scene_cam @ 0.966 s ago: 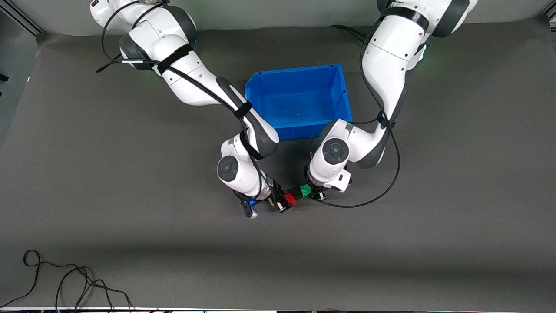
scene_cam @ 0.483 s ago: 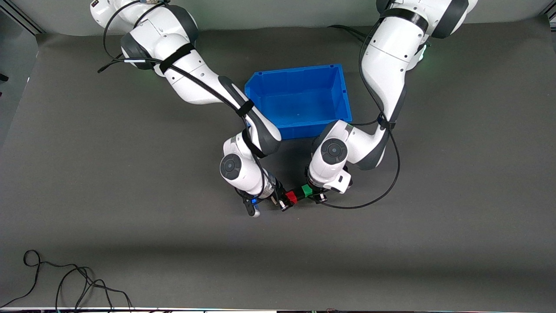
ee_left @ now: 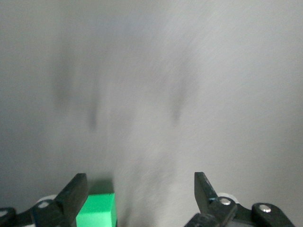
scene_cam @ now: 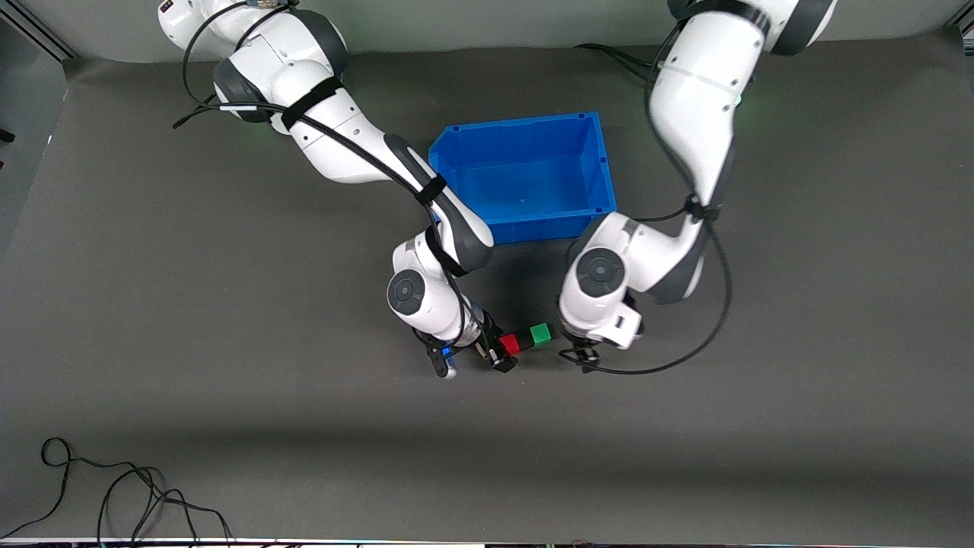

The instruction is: Attach green and red cubes to black cube

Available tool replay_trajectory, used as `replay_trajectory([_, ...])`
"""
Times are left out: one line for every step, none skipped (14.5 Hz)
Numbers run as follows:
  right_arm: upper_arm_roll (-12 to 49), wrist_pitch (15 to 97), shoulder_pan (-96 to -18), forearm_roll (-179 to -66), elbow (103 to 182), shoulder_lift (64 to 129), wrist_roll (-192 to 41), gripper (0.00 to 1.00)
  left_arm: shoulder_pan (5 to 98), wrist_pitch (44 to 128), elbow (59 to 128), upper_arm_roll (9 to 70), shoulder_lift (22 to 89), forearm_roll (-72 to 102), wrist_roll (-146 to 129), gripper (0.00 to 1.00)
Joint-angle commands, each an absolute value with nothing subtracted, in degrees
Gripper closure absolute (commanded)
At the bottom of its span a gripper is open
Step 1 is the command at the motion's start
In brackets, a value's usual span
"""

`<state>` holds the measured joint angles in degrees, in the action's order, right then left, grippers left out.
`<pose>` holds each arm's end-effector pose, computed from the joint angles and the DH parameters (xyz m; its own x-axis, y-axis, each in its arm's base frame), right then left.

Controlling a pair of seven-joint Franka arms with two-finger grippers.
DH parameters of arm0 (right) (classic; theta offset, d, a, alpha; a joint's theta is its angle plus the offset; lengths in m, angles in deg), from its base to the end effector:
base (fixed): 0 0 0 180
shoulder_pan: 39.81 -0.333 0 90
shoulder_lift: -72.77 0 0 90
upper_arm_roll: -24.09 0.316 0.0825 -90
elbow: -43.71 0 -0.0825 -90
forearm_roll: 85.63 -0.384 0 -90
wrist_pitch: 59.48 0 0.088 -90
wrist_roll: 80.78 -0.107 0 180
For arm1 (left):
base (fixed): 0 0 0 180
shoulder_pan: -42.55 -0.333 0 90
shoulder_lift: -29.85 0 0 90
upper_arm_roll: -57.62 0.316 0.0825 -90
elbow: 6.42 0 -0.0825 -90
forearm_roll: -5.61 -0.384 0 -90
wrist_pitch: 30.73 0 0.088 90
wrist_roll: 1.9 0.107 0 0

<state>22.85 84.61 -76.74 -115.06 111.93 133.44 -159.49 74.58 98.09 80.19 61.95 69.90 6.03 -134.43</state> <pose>0.6320 0.4553 0.1581 0.4539 -0.8308 -0.3220 -0.8866 -0.3850 -0.2564 0.6295 -0.3408 0.2562 -0.2424 0.9702 0.0049 0.9686 0.2417 0.0578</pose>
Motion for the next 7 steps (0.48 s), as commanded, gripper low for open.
replay_trajectory([22.51,84.31,-73.93,-115.34,111.56,132.46,-160.06,0.00,69.55,89.79,82.17,61.93,62.56,5.79,-116.50,0.00])
replay_trajectory([22.42,83.26,-72.43,-115.25,112.17,131.67,-159.97,0.00,67.62,86.46,82.17,61.93,60.72,5.79,-108.85,0.00])
replay_trajectory([22.33,80.90,-71.46,-114.64,112.52,130.44,-159.62,0.00,65.86,83.82,82.17,61.93,59.05,6.05,-101.20,0.00])
replay_trajectory([20.94,78.79,-70.49,-113.94,112.79,129.21,-159.09,0.00,63.41,82.75,82.35,61.84,57.55,6.66,-95.47,0.00])
replay_trajectory([18.58,76.42,-70.40,-111.76,113.05,127.98,-157.87,0.00,61.55,82.21,82.44,61.93,56.49,7.54,-90.97,0.00])
replay_trajectory([17.25,73.53,-70.31,-109.82,113.05,126.66,-155.86,0.00,59.36,82.12,83.05,61.84,55.35,7.90,-85.45,0.00])
replay_trajectory([15.15,70.10,-70.13,-107.97,113.05,125.43,-152.10,0.00,57.51,81.95,83.84,61.75,53.86,8.16,-77.73,0.00])
